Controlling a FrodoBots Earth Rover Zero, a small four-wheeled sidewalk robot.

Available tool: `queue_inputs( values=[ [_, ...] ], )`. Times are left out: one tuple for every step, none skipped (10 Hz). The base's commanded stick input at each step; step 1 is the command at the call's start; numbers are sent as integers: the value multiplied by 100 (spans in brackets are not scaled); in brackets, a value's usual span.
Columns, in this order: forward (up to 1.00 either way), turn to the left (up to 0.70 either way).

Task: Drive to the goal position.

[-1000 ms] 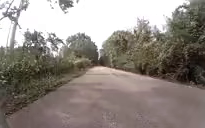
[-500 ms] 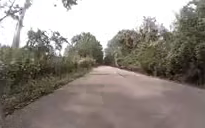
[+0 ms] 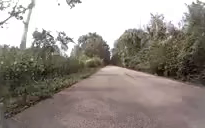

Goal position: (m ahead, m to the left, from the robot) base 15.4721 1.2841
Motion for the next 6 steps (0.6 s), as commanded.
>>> queue_inputs(
  values=[
    [70, -33],
    [70, -7],
    [70, 0],
    [70, 0],
    [70, 0],
    [70, 0]
  ],
)
